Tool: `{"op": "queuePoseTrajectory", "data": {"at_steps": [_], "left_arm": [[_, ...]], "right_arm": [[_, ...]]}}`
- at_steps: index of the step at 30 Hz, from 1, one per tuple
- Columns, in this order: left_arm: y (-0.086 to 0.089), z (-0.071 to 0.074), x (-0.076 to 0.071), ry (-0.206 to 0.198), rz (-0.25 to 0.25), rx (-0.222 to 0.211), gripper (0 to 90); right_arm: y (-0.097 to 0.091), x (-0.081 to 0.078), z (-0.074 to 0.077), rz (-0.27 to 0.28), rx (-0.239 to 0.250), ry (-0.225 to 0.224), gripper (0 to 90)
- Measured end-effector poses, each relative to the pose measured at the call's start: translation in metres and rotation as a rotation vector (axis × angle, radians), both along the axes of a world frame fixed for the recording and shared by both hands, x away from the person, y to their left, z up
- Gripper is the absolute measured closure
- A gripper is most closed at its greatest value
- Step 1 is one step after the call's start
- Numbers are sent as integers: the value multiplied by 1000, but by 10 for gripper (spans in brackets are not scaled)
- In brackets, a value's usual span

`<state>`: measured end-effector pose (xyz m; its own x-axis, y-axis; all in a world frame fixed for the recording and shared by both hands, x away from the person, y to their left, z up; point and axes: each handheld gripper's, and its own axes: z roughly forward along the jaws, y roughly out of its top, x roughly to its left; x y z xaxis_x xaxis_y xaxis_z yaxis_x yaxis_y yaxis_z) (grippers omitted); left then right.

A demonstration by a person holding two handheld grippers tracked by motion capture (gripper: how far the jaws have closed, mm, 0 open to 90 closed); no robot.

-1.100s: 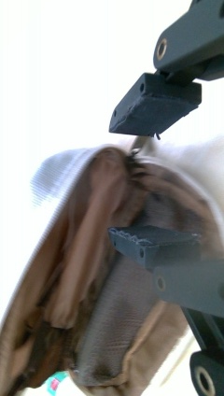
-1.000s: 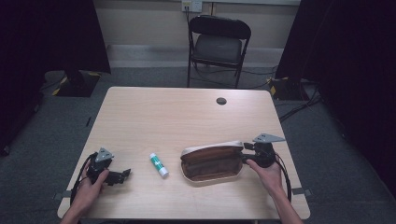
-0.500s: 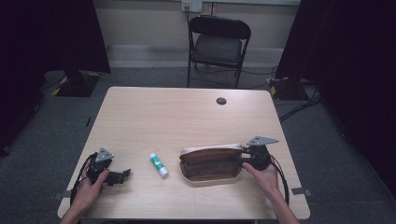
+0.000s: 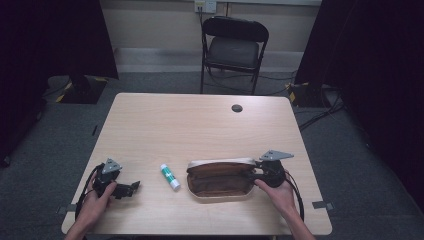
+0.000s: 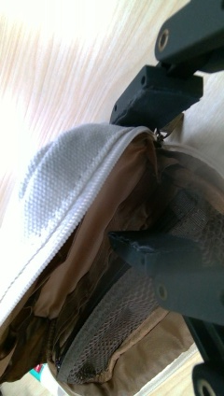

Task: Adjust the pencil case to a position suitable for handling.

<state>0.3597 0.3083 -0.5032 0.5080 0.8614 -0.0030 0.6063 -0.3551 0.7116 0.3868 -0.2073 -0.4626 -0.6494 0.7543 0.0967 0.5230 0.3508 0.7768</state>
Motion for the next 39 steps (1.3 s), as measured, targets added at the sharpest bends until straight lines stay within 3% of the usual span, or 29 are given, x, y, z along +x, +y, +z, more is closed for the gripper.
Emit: {"op": "queuePoseTrajectory", "data": {"at_steps": [9, 16, 20, 21, 26, 32, 39], "left_arm": [[0, 0, 1, -3, -7, -2, 0], [-2, 2, 1, 2, 9, 6, 17], [-2, 4, -1, -6, 36, -19, 164], [-2, 4, -1, -1, 36, -24, 158], [-5, 6, -1, 10, -1, -23, 164], [-8, 12, -6, -5, -55, -69, 165], [-16, 19, -10, -26, -83, -96, 165]], "right_arm": [[2, -2, 1, 2, 2, -7, 366], [-4, -13, 5, 13, 11, -22, 319], [-11, -22, 8, 8, 21, -35, 312], [-14, -23, 8, 5, 28, -36, 312], [-25, -34, 4, -16, 22, -35, 305], [-42, -45, 0, -31, 19, -24, 290], [-68, -40, -12, -111, -22, 1, 273]]}}
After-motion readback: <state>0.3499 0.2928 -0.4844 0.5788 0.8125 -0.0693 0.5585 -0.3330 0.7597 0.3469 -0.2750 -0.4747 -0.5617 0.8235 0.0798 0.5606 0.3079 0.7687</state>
